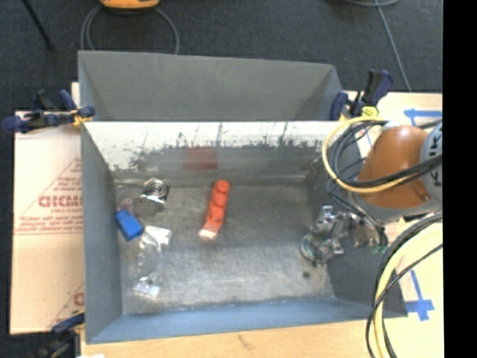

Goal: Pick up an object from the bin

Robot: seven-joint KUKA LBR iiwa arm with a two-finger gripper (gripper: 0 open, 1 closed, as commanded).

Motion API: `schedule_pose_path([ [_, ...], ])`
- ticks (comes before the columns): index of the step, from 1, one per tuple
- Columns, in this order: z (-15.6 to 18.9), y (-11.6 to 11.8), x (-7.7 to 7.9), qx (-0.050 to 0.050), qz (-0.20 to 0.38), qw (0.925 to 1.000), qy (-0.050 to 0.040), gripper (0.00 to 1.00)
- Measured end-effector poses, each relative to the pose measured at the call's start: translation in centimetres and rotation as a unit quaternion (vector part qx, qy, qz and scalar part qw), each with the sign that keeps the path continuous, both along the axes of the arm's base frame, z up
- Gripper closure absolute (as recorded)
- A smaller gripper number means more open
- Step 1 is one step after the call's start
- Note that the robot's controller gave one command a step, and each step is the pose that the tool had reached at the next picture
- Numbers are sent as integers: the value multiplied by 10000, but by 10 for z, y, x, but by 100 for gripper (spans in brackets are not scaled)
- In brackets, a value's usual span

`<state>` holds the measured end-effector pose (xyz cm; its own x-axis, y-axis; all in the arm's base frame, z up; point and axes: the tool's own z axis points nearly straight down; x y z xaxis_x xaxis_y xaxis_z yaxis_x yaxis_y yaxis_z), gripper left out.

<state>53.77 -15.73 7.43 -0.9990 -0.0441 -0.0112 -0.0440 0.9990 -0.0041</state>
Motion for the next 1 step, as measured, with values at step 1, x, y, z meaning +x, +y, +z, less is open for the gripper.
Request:
schedule_pose_path([
  [1, 144, 29, -21, -10, 1746, 9846, 17, 100],
])
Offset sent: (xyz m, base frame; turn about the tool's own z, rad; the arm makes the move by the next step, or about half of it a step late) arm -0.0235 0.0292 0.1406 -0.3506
